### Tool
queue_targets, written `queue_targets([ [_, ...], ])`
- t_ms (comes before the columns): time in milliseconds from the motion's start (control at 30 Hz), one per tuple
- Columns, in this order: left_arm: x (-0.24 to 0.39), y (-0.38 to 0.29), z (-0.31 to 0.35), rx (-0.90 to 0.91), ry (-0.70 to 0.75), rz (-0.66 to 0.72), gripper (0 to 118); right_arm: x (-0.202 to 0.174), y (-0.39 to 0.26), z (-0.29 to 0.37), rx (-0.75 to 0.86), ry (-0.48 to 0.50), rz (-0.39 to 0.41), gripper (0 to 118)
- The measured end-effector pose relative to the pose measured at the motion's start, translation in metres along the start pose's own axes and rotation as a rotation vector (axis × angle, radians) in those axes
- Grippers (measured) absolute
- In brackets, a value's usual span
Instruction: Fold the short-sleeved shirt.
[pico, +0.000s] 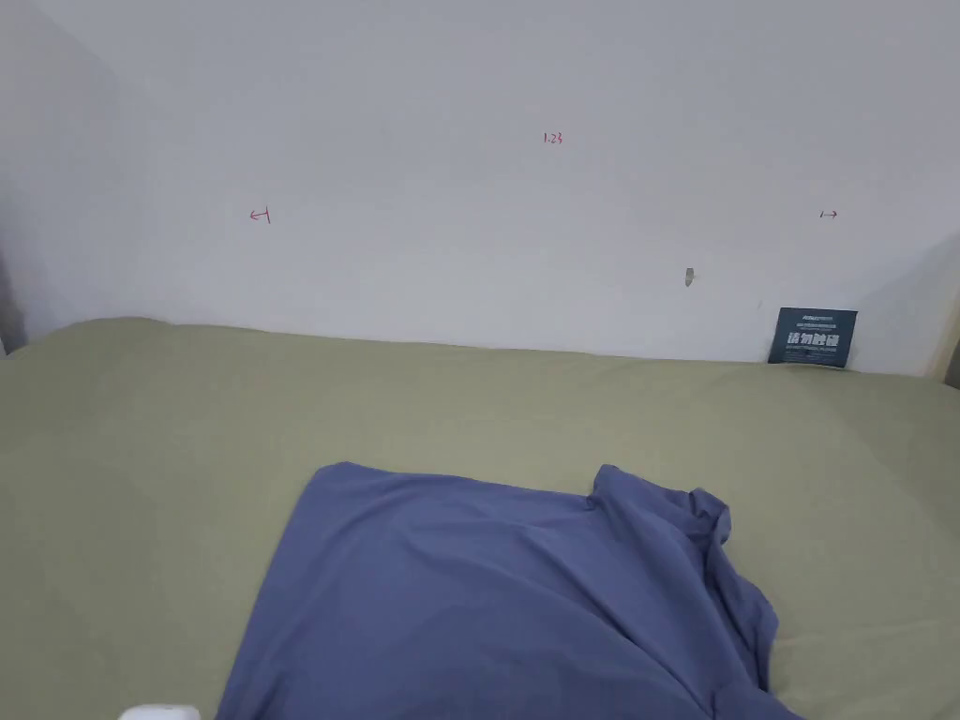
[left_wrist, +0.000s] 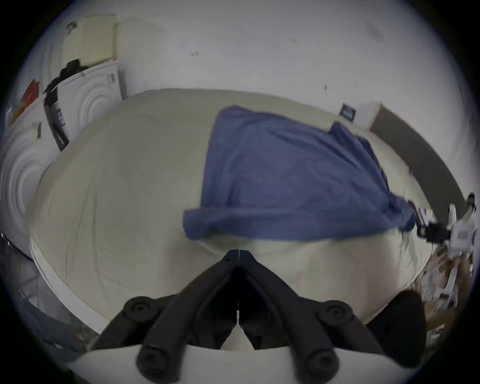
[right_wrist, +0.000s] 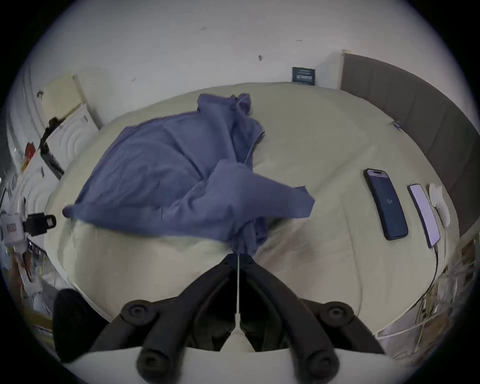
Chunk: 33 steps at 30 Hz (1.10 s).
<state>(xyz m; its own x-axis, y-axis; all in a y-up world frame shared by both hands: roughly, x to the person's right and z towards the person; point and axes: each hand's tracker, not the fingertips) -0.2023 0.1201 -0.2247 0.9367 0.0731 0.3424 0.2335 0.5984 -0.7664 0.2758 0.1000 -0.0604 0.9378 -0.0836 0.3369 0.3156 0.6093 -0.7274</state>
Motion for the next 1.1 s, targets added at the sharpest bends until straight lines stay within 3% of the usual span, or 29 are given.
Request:
queue_targets([
  [267, -0.023, 0.002, -0.019, 0.047, 0.048, 0.06, 3, 0.005, 0.001, 0.004, 0.049, 0.013, -0.036, 0],
  [300, -0.025, 0.003, -0.024, 0.057, 0.079, 0.059, 16, 0.005, 0.0, 0.002, 0.048, 0.01, -0.034, 0],
  [333, -0.026, 0.004, -0.029, 0.06, 0.11, 0.051, 43, 0.006, 0.0, 0.0, 0.046, 0.011, -0.034, 0],
  [367, -0.028, 0.005, -0.035, 0.058, 0.123, 0.048, 84, 0.007, 0.0, -0.002, 0.044, 0.012, -0.035, 0],
  [400, -0.029, 0.005, -0.042, 0.057, 0.117, 0.048, 101, 0.009, -0.001, -0.003, 0.042, 0.013, -0.038, 0],
  [433, -0.03, 0.006, -0.05, 0.064, 0.111, 0.047, 103, 0.01, -0.001, -0.003, 0.039, 0.013, -0.041, 0],
  [567, -0.031, 0.012, -0.076, 0.039, 0.105, -0.001, 96, 0.014, -0.005, -0.003, 0.056, 0.0, -0.033, 0],
  [600, -0.032, 0.013, -0.082, 0.037, 0.125, -0.003, 84, 0.015, -0.006, -0.004, 0.066, -0.007, -0.025, 3],
  [633, -0.034, 0.012, -0.086, 0.039, 0.128, -0.005, 62, 0.016, -0.007, -0.005, 0.077, -0.021, -0.019, 11],
  [667, -0.036, 0.01, -0.088, 0.047, 0.128, -0.005, 19, 0.017, -0.009, -0.006, 0.079, -0.033, -0.021, 39],
  [700, -0.032, 0.009, -0.084, 0.05, 0.12, 0.002, 10, 0.02, -0.009, -0.008, 0.071, -0.04, -0.027, 66],
  [733, -0.031, 0.005, -0.081, 0.05, 0.061, 0.019, 10, 0.022, -0.009, -0.011, 0.057, -0.031, -0.046, 92],
  [767, -0.03, 0.003, -0.08, 0.054, 0.074, 0.02, 9, 0.024, -0.011, -0.015, 0.041, -0.009, -0.067, 102],
  [867, -0.027, 0.006, -0.075, 0.06, 0.08, -0.001, 9, 0.025, -0.012, -0.026, 0.043, 0.027, -0.103, 100],
  [933, -0.028, 0.006, -0.074, 0.069, 0.065, 0.022, 9, 0.02, -0.008, -0.043, 0.024, 0.015, -0.063, 100],
  [967, -0.028, 0.008, -0.071, 0.075, 0.057, 0.036, 9, 0.017, -0.005, -0.052, 0.034, -0.006, -0.023, 92],
  [1000, -0.029, 0.008, -0.07, 0.076, 0.051, 0.042, 9, 0.013, -0.002, -0.057, 0.037, -0.037, 0.008, 72],
  [1067, -0.029, 0.009, -0.069, 0.077, 0.051, 0.043, 9, 0.012, 0.004, -0.06, 0.014, -0.005, 0.038, 8],
  [1100, -0.031, 0.01, -0.068, 0.078, 0.046, 0.045, 9, 0.013, 0.006, -0.061, 0.0, 0.03, 0.058, 5],
])
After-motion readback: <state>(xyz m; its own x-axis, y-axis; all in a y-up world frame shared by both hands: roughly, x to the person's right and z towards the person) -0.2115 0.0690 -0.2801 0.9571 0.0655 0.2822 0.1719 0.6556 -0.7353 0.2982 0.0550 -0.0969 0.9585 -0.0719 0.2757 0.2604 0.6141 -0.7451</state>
